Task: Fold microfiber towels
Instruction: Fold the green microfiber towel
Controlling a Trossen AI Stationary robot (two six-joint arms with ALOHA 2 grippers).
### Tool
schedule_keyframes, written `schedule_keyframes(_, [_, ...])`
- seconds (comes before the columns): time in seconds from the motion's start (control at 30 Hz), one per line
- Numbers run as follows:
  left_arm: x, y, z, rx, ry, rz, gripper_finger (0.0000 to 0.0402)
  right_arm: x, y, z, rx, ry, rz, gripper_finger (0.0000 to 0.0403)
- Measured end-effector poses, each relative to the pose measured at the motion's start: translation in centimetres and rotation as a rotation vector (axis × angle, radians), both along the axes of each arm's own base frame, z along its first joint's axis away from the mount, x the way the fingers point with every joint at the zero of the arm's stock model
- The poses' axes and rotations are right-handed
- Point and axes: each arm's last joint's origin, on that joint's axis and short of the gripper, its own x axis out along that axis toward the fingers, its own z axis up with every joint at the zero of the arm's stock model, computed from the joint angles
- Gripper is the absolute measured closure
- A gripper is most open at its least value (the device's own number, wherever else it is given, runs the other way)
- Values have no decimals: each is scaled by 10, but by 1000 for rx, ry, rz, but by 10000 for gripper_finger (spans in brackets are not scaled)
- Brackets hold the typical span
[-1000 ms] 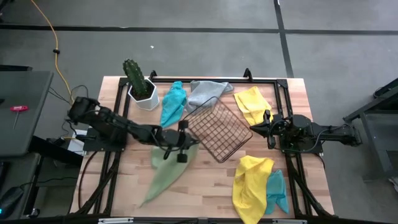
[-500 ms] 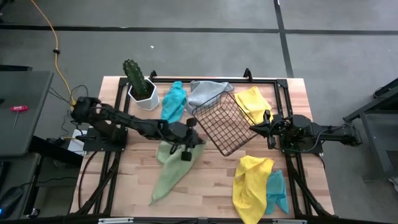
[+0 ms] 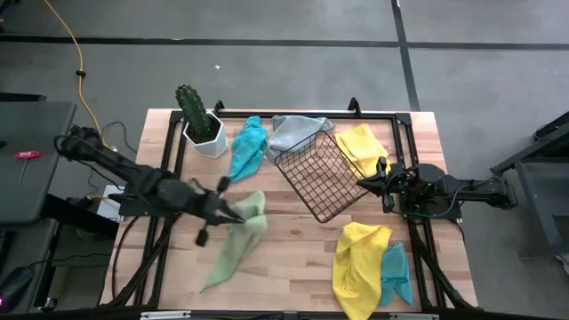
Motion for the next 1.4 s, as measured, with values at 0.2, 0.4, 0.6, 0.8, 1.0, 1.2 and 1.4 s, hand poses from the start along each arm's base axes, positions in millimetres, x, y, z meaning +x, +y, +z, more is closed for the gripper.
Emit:
schedule_keyframes(0.2, [-37, -9, 2, -130, 38, -24, 401, 0, 0, 7, 105, -74, 21, 402])
schedule_keyframes(0.4, [-49, -21, -7, -108, 105, 33, 401, 2, 11, 30, -9, -296, 186, 402])
schedule_keyframes(0.6, [-53, -27, -7, -120, 93, 70, 401, 20, 30, 37, -206, -402, 289, 402])
schedule_keyframes(0.8, [-56, -29, -8, -131, 95, 102, 401, 65, 54, 46, -301, -343, 352, 402])
schedule_keyframes(1.0, [-58, -30, -10, -118, 108, 115, 401, 150, 83, 64, -325, -245, 380, 402])
schedule_keyframes(1.2, [-63, -32, -15, -133, 159, 108, 401, 234, 106, 70, -338, -61, 343, 402])
schedule_keyframes(1.4, [-68, -34, -19, -138, 202, 91, 401, 296, 118, 55, -376, 352, 346, 402])
